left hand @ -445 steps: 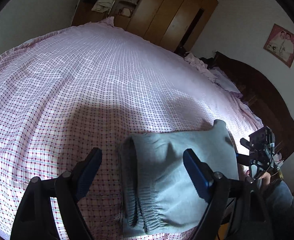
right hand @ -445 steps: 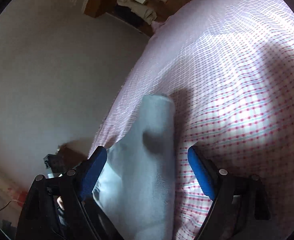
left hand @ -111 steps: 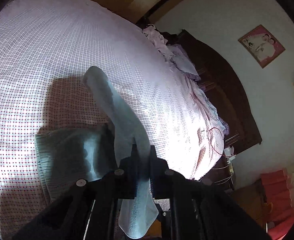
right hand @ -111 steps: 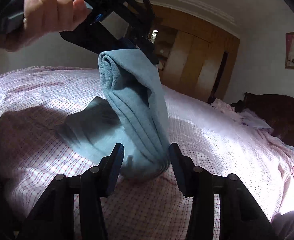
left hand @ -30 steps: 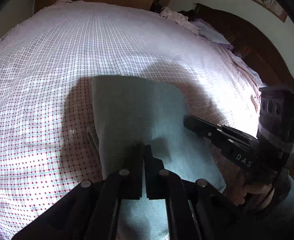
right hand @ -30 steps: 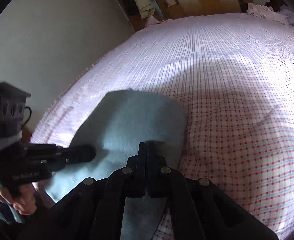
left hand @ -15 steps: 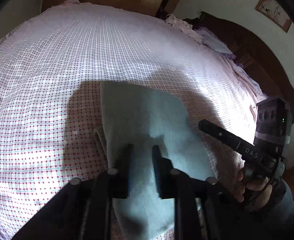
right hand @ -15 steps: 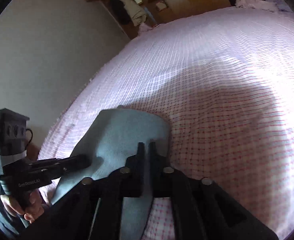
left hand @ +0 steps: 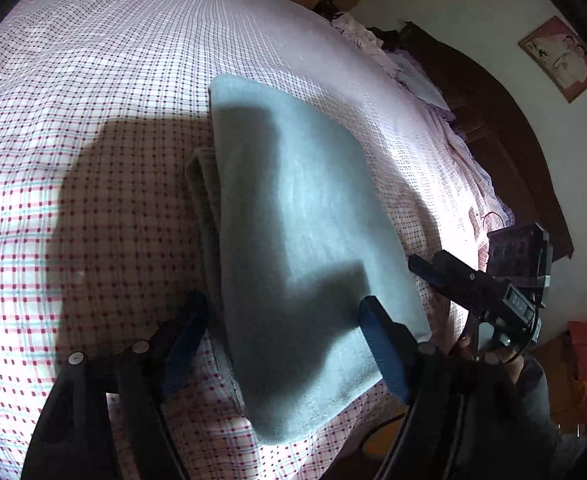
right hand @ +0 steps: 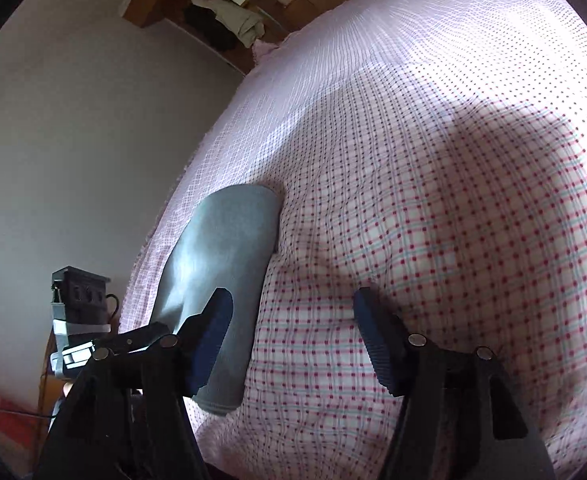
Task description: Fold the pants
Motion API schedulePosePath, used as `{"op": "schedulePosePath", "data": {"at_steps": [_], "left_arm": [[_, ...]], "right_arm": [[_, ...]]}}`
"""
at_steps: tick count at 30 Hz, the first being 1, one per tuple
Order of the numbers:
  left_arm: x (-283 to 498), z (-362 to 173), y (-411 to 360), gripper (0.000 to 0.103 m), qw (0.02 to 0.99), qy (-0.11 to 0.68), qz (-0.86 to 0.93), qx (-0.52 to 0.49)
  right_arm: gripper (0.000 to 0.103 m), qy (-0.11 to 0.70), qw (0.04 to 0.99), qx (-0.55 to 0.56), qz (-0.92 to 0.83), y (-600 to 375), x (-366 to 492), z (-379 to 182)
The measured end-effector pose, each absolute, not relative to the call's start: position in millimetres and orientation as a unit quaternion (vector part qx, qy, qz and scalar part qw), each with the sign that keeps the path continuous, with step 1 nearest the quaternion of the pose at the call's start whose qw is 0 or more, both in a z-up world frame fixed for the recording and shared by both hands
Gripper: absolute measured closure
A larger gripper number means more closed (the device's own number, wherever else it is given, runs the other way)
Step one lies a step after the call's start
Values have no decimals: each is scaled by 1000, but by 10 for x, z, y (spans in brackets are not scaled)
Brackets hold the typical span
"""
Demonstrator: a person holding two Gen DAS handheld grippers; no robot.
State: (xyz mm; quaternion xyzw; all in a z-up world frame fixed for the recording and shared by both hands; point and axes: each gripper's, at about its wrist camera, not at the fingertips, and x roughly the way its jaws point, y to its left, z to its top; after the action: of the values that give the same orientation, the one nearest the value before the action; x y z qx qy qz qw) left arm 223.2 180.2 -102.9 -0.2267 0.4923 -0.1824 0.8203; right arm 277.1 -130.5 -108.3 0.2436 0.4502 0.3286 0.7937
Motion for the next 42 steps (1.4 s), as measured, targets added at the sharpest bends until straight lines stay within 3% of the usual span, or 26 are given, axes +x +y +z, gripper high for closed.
{"op": "schedulePosePath", "data": {"at_steps": [7, 12, 14, 17, 19, 21, 23, 25, 31, 34, 35, 37, 42], "left_arm": [[2464, -1097, 1680, 16, 813, 495, -203, -228], [2662, -1118, 1539, 16, 816, 490, -206, -228], [2603, -1118, 1504, 20, 821, 483, -206, -222], [2457, -1144, 1563, 39, 820, 481, -211, -228], [2381, -1150, 1664, 54, 811, 480, -219, -253], [2346, -1143, 1716, 58, 806, 476, -227, -268], [2346, -1152, 1730, 58, 807, 475, -226, -269], [2335, -1179, 1813, 53, 804, 477, -224, -275], [2354, -1267, 1927, 51, 793, 476, -239, -295], [2350, -1234, 1920, 59, 794, 473, -237, -299], [2318, -1214, 1923, 62, 791, 474, -236, -306], [2265, -1144, 1922, 67, 792, 473, -234, -305], [2237, -775, 1698, 66, 800, 462, -244, -295]], "right_arm": [[27, 463, 778, 194, 378, -994, 2783, -1149], [26, 461, 767, 213, 392, -747, 3042, -1149], [26, 463, 770, 212, 386, -680, 3029, -1128], [27, 465, 770, 208, 384, -581, 3021, -1109], [36, 467, 767, 203, 390, -537, 2949, -1110], [47, 474, 757, 218, 393, -479, 2911, -1164], [53, 475, 743, 250, 399, -539, 2882, -1239], [53, 478, 731, 279, 399, -579, 2923, -1311], [53, 482, 732, 255, 409, -311, 3061, -1336], [53, 472, 742, 243, 409, -134, 3062, -1297], [60, 469, 748, 234, 408, -66, 3037, -1266], [81, 470, 756, 216, 402, -13, 2966, -1161], [83, 457, 758, 218, 411, -169, 2868, -806]]}}
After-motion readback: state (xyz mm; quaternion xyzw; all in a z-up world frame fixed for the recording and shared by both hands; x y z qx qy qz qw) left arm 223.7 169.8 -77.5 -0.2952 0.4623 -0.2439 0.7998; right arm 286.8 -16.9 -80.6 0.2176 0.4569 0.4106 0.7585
